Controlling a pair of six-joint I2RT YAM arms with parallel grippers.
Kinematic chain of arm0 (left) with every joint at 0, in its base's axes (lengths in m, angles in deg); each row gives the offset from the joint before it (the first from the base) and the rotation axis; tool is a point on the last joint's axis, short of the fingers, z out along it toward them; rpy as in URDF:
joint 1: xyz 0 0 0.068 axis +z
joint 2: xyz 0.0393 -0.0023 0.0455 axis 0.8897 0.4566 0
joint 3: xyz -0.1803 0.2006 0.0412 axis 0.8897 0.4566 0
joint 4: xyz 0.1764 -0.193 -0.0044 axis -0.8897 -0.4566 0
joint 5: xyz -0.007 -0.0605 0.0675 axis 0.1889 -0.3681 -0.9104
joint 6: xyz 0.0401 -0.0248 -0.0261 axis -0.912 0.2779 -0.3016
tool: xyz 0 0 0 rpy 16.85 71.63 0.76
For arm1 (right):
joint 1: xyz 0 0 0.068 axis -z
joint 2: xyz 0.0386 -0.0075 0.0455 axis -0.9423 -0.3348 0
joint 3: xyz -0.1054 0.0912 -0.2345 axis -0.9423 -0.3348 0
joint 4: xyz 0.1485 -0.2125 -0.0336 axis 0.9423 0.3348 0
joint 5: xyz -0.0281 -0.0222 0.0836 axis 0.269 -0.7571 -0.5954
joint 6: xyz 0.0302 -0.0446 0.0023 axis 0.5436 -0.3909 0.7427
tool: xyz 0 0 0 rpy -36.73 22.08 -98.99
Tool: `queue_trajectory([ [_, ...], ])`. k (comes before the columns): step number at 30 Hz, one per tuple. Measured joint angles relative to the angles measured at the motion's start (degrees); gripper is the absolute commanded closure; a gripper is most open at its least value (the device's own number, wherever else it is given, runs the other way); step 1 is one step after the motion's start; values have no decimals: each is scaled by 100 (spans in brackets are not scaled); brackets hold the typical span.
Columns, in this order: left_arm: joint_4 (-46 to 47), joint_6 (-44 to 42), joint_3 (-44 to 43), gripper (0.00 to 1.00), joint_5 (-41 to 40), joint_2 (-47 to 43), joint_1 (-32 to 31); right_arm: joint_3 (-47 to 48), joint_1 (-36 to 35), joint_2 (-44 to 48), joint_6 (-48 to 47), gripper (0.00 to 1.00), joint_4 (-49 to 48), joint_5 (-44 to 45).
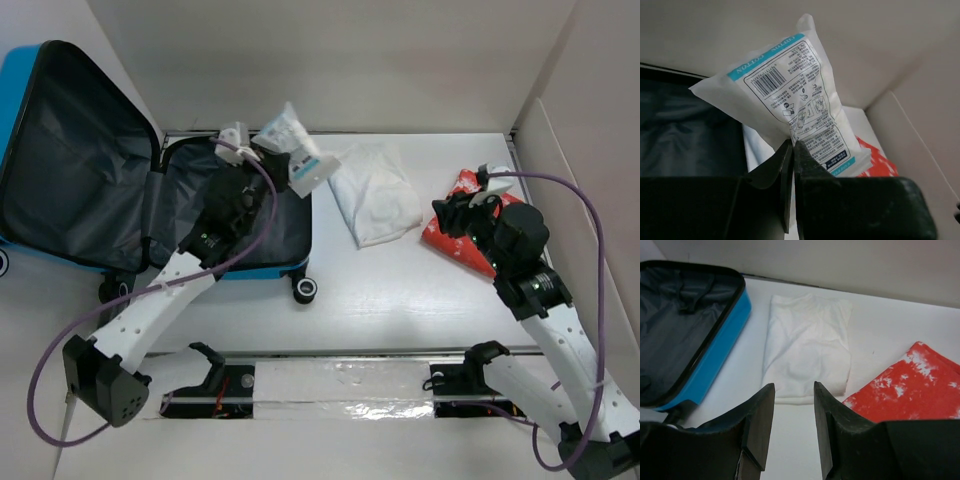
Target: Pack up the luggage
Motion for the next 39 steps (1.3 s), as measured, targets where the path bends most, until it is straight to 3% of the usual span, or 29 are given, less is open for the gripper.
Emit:
queue_trajectory([
  [1, 74, 76, 85, 100, 9, -61, 352, 11, 0, -87, 0, 57, 4, -63],
  [2, 107, 144, 164, 89, 20, -68, 610, 13, 0, -175, 0, 56, 11, -118],
  [3, 149, 280, 299, 76, 79, -37, 927, 11, 0, -234, 4, 56, 24, -157],
  [4, 153, 361, 437, 48, 114, 7, 1141, 9, 0, -258, 15, 56, 22, -188],
  [6, 136, 625, 774, 27, 190, 164, 1552, -9, 0, -216, 46, 55, 13, -247],
  [7, 120, 763, 979, 22, 210, 245, 1725, -17, 0, -170, 61, 54, 17, -260],
  [9, 98, 1023, 1423, 23, 240, 326, 1950, -20, 0, -59, 70, 54, 15, -256],
  [11, 61, 1207, 1808, 32, 271, 286, 2009, -35, 0, 50, 83, 57, 13, -234],
  [12, 68, 1257, 1943, 37, 332, 238, 2006, -52, 0, 90, 83, 70, 4, -223],
  [13, 96, 1300, 2033, 55, 369, 170, 1965, -85, 0, 116, 76, 78, 0, -201],
  [15, 199, 1335, 2065, 75, 437, 20, 1770, -142, 0, 131, 94, 96, 4, -170],
  [16, 254, 1327, 2000, 96, 470, -2, 1587, -170, 0, 131, 101, 99, -13, -162],
  [17, 289, 1309, 1862, 100, 463, 24, 1342, -219, 0, 131, 131, 100, -48, -151],
  [22, 564, 1128, 625, 100, 398, 1113, -267, -437, 0, 39, 199, 100, -83, -109],
  [24, 551, 1117, 136, 100, 328, 1738, -715, -466, 0, 61, 210, 94, -83, -39],
  [26, 522, 1119, -302, 83, 267, 2352, -1014, -470, 0, 138, 219, 90, -68, 61],
  [27, 444, 1147, -540, 77, 192, 2704, -1130, -470, 0, 199, 216, 83, -61, 118],
  [28, 374, 1193, -758, 63, 85, 3016, -1213, -470, 0, 262, 219, 79, -46, 175],
  [30, 214, 1314, -1145, 56, -184, 3591, -1309, -470, 0, 417, 208, 72, 7, 293],
  [39, -1388, 2498, -2771, 46, -1202, 5517, -1222, -463, 0, 811, 155, 68, 341, 446],
])
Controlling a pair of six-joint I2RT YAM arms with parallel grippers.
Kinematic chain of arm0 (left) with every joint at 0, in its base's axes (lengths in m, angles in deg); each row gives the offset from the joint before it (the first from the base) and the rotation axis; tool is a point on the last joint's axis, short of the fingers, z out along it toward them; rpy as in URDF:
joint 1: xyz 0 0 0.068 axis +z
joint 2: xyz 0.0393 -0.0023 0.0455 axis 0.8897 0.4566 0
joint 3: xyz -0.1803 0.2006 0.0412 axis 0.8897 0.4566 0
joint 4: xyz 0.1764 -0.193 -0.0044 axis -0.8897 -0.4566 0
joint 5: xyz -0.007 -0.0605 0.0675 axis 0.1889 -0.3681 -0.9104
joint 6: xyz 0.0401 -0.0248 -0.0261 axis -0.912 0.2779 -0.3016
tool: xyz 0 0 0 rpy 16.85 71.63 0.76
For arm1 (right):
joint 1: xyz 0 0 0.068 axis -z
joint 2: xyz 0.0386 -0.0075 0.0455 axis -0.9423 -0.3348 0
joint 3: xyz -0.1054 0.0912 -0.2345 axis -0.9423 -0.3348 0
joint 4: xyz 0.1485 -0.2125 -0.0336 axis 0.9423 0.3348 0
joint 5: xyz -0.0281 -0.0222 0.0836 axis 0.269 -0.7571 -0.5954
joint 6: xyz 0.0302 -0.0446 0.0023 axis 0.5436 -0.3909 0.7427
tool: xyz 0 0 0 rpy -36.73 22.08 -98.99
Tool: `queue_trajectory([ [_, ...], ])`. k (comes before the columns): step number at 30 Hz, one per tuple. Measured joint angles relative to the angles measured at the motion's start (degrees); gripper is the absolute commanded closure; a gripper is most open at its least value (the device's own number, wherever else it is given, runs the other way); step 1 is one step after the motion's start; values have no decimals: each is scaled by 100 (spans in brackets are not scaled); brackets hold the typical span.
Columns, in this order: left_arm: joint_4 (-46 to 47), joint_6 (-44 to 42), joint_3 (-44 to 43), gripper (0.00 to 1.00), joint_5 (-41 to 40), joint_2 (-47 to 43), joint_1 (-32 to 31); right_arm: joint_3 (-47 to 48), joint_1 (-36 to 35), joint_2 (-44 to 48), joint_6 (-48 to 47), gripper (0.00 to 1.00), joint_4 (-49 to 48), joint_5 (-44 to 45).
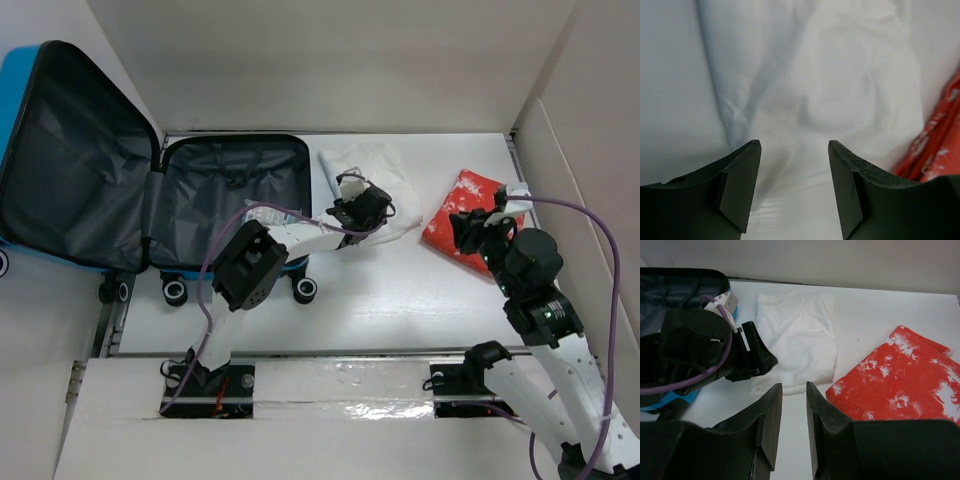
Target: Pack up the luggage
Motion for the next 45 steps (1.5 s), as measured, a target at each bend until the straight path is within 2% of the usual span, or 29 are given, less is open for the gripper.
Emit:
queue_trajectory([
  [1, -129, 133, 4, 40, -26, 55, 17, 0, 0, 28, 0, 68, 9, -4],
  [3, -289, 367, 131, 35, -68, 70, 61, 0, 0, 63, -7, 68, 11, -35],
  [8, -282, 837, 595, 34, -142, 46, 90, 0, 0, 136, -9, 68, 26, -129],
  [14, -245, 1180, 616, 35, -90, 28, 90, -2, 0, 232, -9, 68, 28, -289],
  [18, -297, 1335, 498, 44, 70, 98, 107, -2, 0, 297, -9, 68, 28, -352],
  [24, -249, 1495, 446, 64, 208, 186, 109, -2, 0, 334, -7, 68, 26, -531],
  [25, -227, 1508, 446, 69, 227, 199, 109, -2, 0, 339, -7, 68, 26, -566],
  [26, -192, 1519, 450, 83, 247, 212, 114, -2, 0, 345, -4, 67, 26, -610],
  [28, -87, 1495, 472, 100, 313, 245, 116, 4, 0, 354, -2, 68, 26, -656],
  [34, 356, 964, 555, 100, 643, 251, 219, 90, 0, 367, -4, 67, 26, -739],
  [39, 555, -76, 348, 100, 1471, 105, 627, 238, 0, 380, -7, 67, 24, -748],
  [41, 417, -422, -125, 100, 1952, 57, 918, 286, 0, 372, -7, 67, 22, -754],
  [45, 120, -850, -1602, 100, 2861, 48, 1606, 380, 0, 273, -9, 67, 4, -761],
])
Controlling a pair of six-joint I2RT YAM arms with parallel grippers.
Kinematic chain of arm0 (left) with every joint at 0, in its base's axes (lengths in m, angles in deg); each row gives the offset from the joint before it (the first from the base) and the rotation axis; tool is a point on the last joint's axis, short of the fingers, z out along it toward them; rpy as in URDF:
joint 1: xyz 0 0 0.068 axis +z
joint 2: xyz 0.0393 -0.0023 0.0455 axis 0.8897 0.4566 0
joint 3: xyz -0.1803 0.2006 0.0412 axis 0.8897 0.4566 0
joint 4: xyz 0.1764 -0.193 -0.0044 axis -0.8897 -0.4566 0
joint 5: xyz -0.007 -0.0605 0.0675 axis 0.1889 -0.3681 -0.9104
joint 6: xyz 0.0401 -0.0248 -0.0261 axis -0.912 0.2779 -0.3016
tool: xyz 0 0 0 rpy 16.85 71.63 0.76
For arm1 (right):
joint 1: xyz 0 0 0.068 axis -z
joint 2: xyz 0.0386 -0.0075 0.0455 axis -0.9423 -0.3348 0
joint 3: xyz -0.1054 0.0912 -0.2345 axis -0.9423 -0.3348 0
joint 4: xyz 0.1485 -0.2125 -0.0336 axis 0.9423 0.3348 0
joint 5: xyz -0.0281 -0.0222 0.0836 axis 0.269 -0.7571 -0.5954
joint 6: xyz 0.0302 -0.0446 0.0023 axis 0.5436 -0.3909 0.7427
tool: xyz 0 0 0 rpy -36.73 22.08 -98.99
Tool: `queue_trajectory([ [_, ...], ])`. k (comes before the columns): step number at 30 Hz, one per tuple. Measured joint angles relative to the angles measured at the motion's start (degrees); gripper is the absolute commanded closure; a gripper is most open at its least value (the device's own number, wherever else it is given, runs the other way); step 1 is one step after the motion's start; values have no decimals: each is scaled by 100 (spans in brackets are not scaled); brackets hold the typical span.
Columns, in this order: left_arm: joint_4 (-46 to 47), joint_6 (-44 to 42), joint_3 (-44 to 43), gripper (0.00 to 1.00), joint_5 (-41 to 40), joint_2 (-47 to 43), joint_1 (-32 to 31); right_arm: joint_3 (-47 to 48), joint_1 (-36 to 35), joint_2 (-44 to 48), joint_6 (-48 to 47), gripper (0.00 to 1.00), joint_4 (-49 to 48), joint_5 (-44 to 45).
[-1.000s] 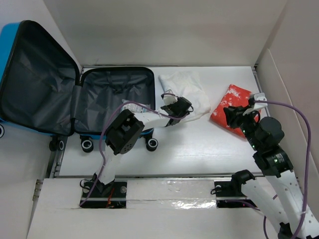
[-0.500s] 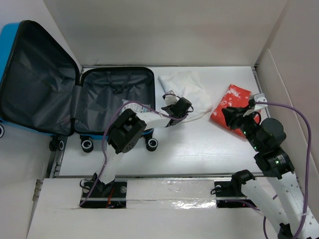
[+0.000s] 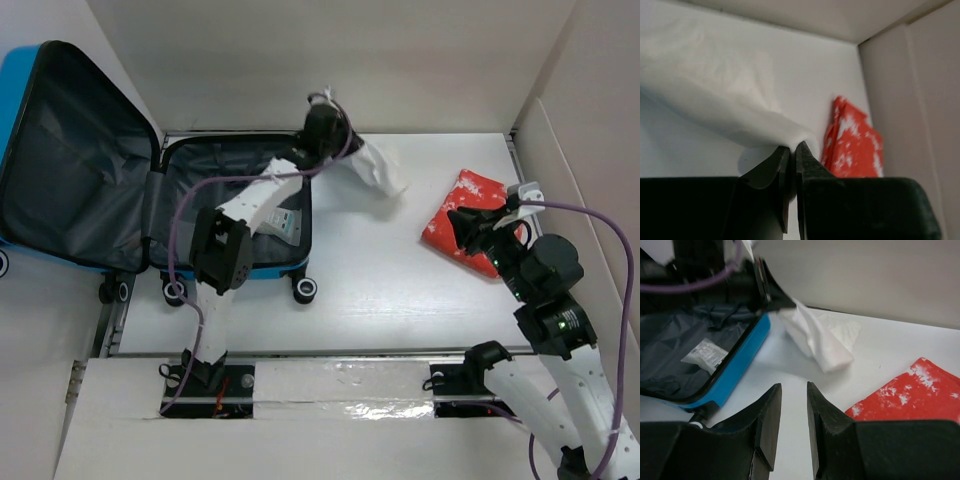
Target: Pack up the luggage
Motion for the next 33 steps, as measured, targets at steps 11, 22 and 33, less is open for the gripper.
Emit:
queue_trajectory([
  [11, -337, 201, -3294, 100, 1794, 37, 1235, 11, 0, -286, -11, 67, -24, -101],
  [22, 131, 267, -319, 100, 3209, -1217, 3005, 17, 0, -278, -111, 66, -28, -81],
  [33, 549, 861, -2288, 100, 3729, -260, 3473, 35, 0, -396, -114, 66, -24, -87],
])
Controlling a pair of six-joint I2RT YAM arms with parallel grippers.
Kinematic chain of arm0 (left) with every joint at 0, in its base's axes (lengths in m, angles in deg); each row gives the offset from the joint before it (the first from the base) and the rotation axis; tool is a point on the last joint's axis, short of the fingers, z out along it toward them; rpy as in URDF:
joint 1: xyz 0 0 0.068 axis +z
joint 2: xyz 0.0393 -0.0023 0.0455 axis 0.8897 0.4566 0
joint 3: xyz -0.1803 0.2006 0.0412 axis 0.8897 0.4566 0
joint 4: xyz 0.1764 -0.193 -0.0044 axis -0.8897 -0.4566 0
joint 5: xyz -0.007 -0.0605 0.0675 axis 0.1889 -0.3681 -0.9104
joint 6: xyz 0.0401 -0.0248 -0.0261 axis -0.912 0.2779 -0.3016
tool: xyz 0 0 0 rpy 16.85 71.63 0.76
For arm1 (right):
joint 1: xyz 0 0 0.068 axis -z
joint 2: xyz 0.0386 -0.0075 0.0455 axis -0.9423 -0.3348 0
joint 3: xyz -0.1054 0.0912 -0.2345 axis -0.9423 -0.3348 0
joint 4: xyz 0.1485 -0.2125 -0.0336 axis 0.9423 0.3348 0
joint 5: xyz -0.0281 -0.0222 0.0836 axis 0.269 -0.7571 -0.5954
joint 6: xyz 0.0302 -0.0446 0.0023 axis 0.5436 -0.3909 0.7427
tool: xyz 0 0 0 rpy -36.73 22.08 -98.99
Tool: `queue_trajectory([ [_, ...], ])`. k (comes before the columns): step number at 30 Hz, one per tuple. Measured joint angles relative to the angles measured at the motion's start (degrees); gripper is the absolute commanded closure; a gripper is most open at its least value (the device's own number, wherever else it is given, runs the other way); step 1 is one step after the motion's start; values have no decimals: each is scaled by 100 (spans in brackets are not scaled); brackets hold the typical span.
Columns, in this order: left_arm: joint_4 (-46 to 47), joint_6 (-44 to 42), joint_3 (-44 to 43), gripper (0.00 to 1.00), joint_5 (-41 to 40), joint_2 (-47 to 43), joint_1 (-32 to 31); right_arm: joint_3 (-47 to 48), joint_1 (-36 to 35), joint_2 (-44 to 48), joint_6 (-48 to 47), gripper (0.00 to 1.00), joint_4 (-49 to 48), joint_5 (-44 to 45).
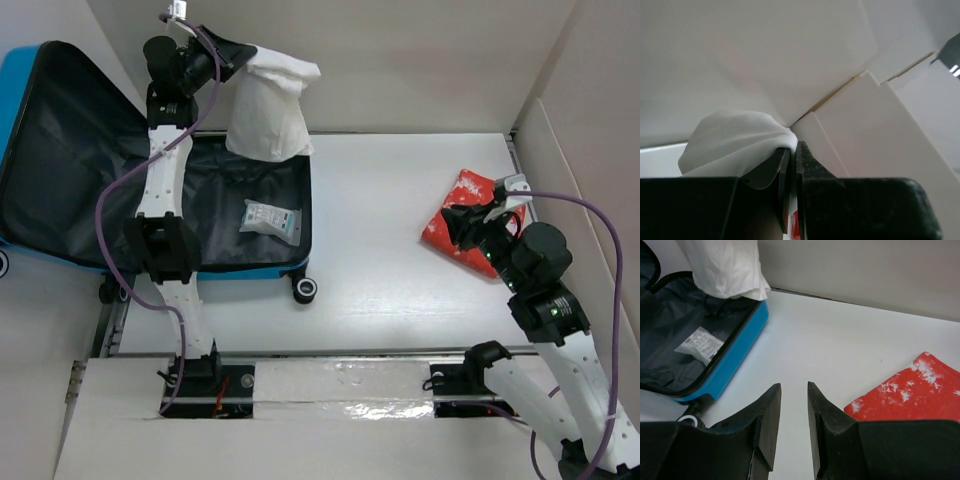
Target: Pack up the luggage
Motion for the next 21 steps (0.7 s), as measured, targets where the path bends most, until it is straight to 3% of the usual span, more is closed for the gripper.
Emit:
queue_trajectory([
  [5, 800, 487, 151, 100, 348, -55, 262, 81, 0, -133, -35, 66, -4, -9],
  [8, 973, 407, 964, 100, 503, -404, 437, 81, 0, -149, -35, 66, 0, -37],
  [11, 1390, 264, 2247, 100, 667, -981, 599, 79, 0, -125, -37, 66, 2, -57],
  [16, 2879, 442, 5869, 100, 918, -2492, 1145, 24, -11, 63, -37, 66, 9, -63],
  [21, 3742, 595, 8085, 100, 938, -3228, 1537, -74, -42, 179, -35, 67, 4, -195],
])
